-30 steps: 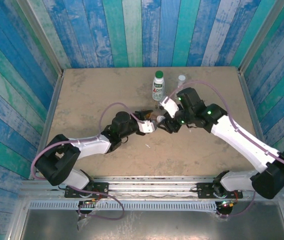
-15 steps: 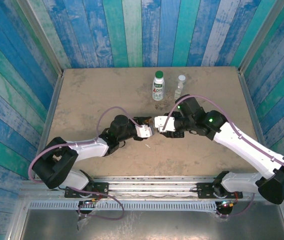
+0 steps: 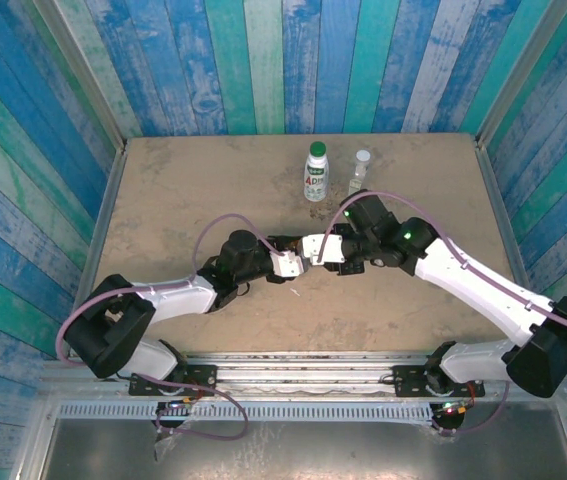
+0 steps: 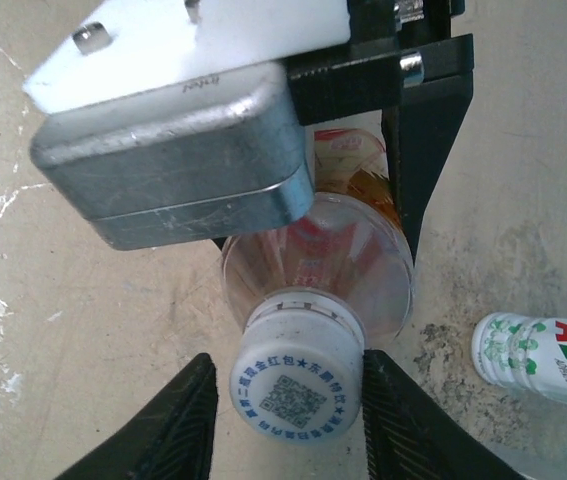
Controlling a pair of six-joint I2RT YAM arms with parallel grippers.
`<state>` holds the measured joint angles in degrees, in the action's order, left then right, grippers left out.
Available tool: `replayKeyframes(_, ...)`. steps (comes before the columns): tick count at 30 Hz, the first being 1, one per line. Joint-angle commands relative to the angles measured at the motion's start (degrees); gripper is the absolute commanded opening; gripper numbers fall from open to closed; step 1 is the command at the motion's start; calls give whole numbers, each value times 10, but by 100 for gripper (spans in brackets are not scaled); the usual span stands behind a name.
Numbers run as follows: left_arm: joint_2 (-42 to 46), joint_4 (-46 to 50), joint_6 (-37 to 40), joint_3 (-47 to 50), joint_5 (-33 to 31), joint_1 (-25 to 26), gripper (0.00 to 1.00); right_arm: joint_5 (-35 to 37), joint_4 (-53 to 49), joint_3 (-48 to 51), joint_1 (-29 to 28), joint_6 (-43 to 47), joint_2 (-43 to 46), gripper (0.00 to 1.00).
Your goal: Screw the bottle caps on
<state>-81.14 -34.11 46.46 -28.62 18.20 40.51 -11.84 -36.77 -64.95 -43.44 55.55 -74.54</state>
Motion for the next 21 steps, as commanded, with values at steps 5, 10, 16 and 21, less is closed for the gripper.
replayKeyframes(5,35,6,-5,-12,12,1,52,9,-4,-16,-3,-3,-3,28)
replayKeyframes(10,22,-15,-11,-22,-3,1,52,1,5,-15,-5,-66,-1,16)
replayKeyframes(16,-13,-49,2,-52,-46,1,52,84,99,-10,1,-443,0,5)
replayKeyframes(21,-43,-55,27,-83,-79,2,51,77,50,-51,34,-785,-36,4)
